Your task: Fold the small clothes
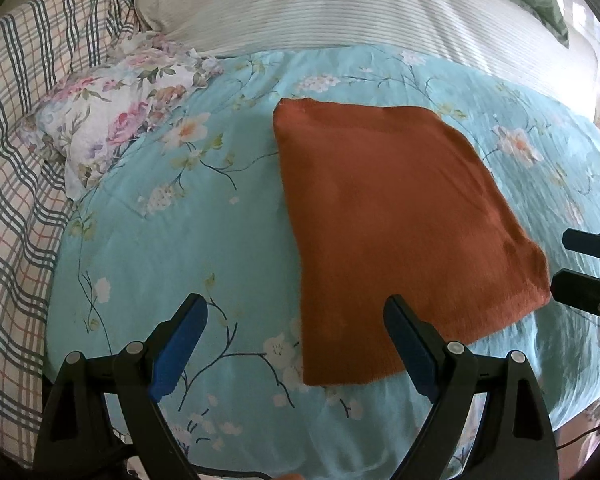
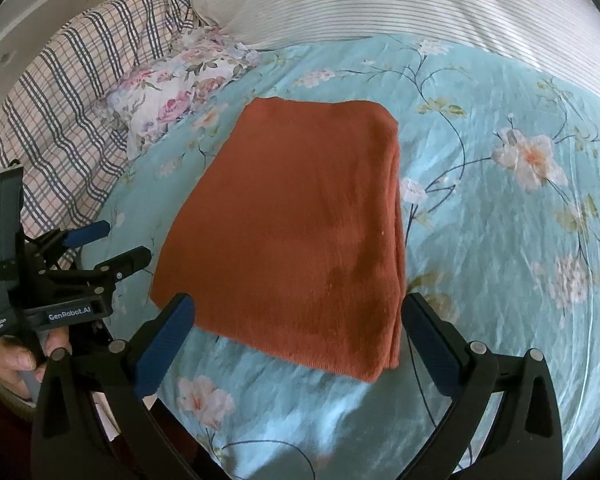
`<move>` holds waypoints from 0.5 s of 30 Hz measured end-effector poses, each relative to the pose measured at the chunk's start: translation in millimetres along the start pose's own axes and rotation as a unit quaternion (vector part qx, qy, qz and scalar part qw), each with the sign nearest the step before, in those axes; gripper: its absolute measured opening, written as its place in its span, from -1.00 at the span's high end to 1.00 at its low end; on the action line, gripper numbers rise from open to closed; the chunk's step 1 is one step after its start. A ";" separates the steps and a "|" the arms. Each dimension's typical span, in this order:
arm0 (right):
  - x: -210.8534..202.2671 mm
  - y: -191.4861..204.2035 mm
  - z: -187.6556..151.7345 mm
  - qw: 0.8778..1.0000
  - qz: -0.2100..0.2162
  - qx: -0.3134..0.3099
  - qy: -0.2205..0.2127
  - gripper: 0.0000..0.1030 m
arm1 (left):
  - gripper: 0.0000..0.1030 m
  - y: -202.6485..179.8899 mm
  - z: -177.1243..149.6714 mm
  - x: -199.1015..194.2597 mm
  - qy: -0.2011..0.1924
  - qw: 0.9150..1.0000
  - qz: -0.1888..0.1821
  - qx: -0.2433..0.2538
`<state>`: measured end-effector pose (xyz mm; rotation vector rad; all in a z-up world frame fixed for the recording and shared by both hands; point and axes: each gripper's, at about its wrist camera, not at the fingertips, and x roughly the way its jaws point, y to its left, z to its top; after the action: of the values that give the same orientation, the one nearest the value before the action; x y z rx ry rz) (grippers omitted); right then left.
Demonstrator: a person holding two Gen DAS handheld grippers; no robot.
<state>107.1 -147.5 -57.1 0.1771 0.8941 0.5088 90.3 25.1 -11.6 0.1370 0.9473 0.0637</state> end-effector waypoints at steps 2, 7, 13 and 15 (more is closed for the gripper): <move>0.7 0.2 1.8 1.000 0.001 0.001 0.000 -0.99 | -0.76 0.7 2.0 1.1 0.001 1.000 0.000 -0.001; 1.8 -0.2 2.0 1.000 0.000 0.004 0.003 -0.99 | -0.76 1.2 4.6 1.5 0.004 1.000 -0.004 -0.003; 1.1 -4.8 2.3 1.000 0.001 0.005 0.006 -0.99 | -0.76 -4.6 1.8 -3.0 0.000 1.000 -0.014 -0.002; 0.3 -4.9 1.5 1.000 0.000 0.004 0.006 -0.99 | -0.76 -6.6 -0.5 -5.1 -0.001 1.000 -0.018 0.001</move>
<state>110.2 -151.5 -58.2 0.1819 0.9072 0.5077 86.9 18.0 -8.8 0.1225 0.9481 0.0293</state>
